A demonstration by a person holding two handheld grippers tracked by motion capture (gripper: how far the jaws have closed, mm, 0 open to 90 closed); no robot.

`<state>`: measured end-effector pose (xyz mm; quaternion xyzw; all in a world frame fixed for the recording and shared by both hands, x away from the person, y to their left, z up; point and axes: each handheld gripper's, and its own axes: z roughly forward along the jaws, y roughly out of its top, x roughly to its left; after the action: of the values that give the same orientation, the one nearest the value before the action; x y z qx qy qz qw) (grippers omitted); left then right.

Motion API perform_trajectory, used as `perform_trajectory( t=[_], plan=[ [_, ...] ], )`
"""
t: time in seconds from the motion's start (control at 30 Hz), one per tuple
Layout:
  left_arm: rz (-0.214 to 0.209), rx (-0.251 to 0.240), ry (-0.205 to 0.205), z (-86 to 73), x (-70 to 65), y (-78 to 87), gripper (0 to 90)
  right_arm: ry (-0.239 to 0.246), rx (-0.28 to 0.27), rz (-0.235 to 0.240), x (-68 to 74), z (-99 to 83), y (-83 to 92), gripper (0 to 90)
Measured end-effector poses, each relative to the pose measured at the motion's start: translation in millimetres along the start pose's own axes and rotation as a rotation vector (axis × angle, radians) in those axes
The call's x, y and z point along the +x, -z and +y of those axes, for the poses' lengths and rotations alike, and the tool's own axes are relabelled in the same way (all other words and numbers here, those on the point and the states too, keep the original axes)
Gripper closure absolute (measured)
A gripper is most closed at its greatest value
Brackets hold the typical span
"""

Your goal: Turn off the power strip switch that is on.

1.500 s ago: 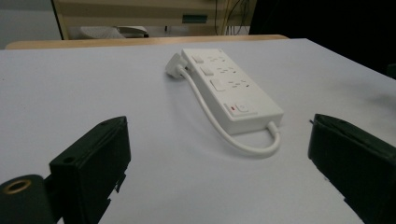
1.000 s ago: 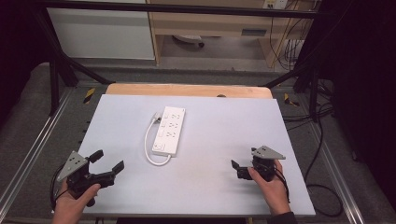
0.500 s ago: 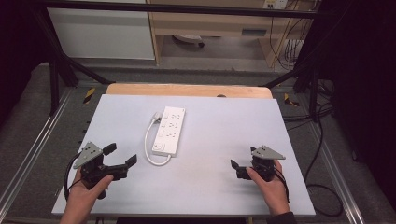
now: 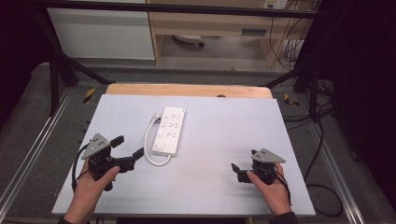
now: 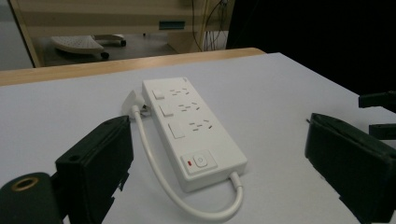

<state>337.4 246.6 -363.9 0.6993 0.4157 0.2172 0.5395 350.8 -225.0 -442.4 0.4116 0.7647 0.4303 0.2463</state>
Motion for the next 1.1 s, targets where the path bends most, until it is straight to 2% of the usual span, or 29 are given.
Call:
perform_trajectory(
  t=[0.17,0.27,0.43,0.8,0.93,1.1],
  plan=[
    [-0.005,-0.016,-0.011,6.5,-0.9,-4.4,7.9,0.006,0.005,0.017,2.9,0.2,1.7,5.1],
    [-0.008,-0.025,0.020,13.2,0.3,-10.1,8.1,-0.007,-0.008,0.020,4.1,1.5,5.0,5.1],
    [-0.008,-0.031,0.019,23.4,-0.8,-19.2,8.3,0.007,-0.011,0.016,4.9,-1.1,11.2,5.1],
    [-0.011,0.026,-0.027,38.1,-5.9,-39.9,9.8,-0.031,-0.027,0.006,-3.1,-0.7,8.2,5.2],
    [-0.012,0.043,-0.030,41.6,-7.7,-45.7,13.7,-0.038,-0.030,0.004,-3.9,-0.5,7.3,5.2],
    [-0.013,0.055,-0.020,43.6,-6.6,-53.7,14.5,-0.032,-0.028,0.009,-3.6,-0.7,7.7,5.1]
  ],
)
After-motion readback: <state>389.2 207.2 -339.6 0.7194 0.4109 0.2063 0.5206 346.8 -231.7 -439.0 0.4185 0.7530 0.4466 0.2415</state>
